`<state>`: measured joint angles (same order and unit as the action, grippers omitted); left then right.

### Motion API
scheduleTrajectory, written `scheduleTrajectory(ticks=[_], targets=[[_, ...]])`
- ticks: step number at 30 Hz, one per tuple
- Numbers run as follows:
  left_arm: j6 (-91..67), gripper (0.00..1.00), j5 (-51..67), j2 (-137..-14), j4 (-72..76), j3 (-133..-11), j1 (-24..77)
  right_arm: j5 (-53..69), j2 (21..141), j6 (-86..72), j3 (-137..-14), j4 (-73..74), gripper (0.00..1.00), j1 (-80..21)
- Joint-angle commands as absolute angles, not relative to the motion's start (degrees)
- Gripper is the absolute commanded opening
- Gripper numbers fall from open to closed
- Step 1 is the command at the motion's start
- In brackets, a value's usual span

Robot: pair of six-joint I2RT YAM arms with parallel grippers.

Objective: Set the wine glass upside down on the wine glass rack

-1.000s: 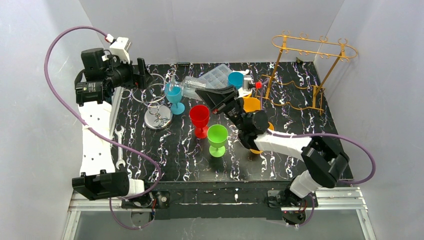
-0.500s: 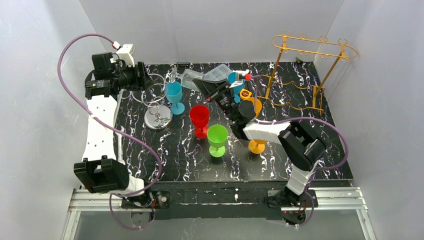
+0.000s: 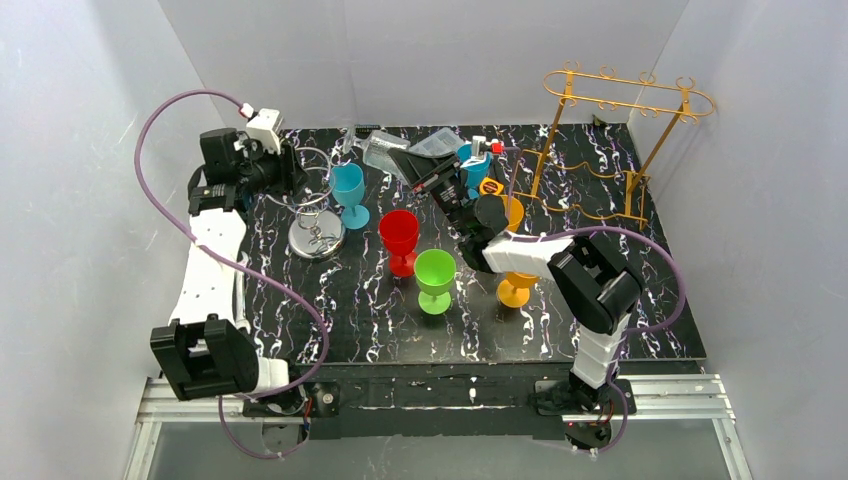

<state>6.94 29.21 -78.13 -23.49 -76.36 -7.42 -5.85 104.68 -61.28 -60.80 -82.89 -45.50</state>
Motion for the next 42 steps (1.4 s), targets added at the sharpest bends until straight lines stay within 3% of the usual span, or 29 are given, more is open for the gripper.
scheduleTrajectory(ticks=[1, 4, 13, 14, 17, 21, 24, 27, 31, 42], targets=[[8.8, 0.36, 30.7, -72.9, -12.6, -73.4, -6.9, -7.2, 103.8, -63.8, -63.6, -102.4, 0.01, -45.2], [7.2, 0.28, 32.0, -71.9, -9.5, -72.0, -6.9, -7.9, 103.8, -64.0, -63.2, -102.4, 0.01, -45.2], [4.4, 0.29, 32.5, -74.0, -6.7, -72.4, -6.9, -11.5, 104.3, -66.3, -62.9, -102.5, 0.01, -45.2], [4.5, 0.31, 32.4, -74.0, -6.7, -72.2, -6.9, -11.5, 104.2, -66.3, -63.1, -102.5, 0.01, -45.2], [4.8, 0.49, 32.2, -73.2, -6.8, -71.1, -6.9, -10.9, 104.2, -66.1, -63.5, -102.4, 0.01, -45.2], [5.0, 0.6, 31.7, -72.0, -6.8, -69.6, -6.9, -10.8, 104.4, -66.3, -63.5, -102.4, 0.01, -45.2], [5.6, 0.51, 31.9, -71.4, -6.6, -68.2, -6.9, -10.8, 104.8, -67.0, -63.6, -102.4, 0.01, -45.2], [5.6, 0.34, 32.1, -71.0, -5.3, -66.7, -6.9, -10.7, 104.9, -67.2, -63.6, -102.4, 0.01, -45.1], [4.8, 0.0, 32.4, -70.2, -3.0, -65.7, -6.9, -10.7, 104.7, -67.4, -62.9, -102.4, 0.01, -44.8], [2.5, 0.0, 35.3, -70.4, -4.1, -71.5, -6.9, -11.3, 103.4, -66.2, -62.1, -102.5, 0.01, -44.3]])
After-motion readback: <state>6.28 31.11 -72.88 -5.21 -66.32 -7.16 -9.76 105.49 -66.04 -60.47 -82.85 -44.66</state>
